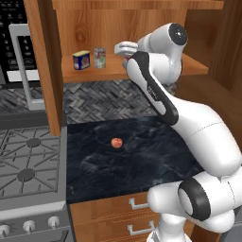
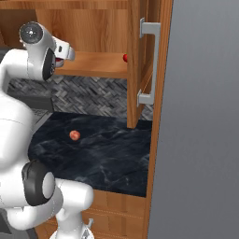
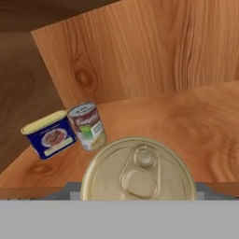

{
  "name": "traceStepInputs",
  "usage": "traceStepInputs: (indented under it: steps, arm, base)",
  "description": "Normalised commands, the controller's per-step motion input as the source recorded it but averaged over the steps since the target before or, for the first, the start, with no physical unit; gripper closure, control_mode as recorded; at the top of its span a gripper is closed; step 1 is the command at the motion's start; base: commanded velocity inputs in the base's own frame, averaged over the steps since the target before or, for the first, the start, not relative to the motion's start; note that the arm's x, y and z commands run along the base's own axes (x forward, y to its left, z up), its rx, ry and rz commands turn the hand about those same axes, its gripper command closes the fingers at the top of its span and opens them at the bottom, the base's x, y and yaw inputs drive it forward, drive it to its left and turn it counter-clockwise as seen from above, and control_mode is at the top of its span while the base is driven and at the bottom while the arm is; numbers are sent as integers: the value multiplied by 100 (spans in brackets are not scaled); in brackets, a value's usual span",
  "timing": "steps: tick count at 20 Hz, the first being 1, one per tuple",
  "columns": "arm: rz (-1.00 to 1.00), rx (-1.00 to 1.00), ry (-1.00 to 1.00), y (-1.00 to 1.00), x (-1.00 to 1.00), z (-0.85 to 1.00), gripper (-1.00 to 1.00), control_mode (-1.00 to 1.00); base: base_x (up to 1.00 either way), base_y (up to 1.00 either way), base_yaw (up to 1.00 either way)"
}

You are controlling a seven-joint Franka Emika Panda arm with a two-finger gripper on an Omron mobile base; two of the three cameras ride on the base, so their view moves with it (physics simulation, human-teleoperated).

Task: Pick the cans from the counter and place them in their designated side in the cabinet.

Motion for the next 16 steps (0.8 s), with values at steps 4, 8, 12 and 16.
traceStepInputs:
  steps: [4,8,12,16]
  arm:
    - [1,-1,2,1,23,-10,100,-100]
    - [1,0,3,3,28,-7,100,-100]
    - [1,0,3,7,28,-5,100,-100]
    - [1,0,2,8,19,-1,100,-100]
  base:
    - [0,0,0]
    - [0,0,0]
    - [0,0,0]
    - [0,0,0]
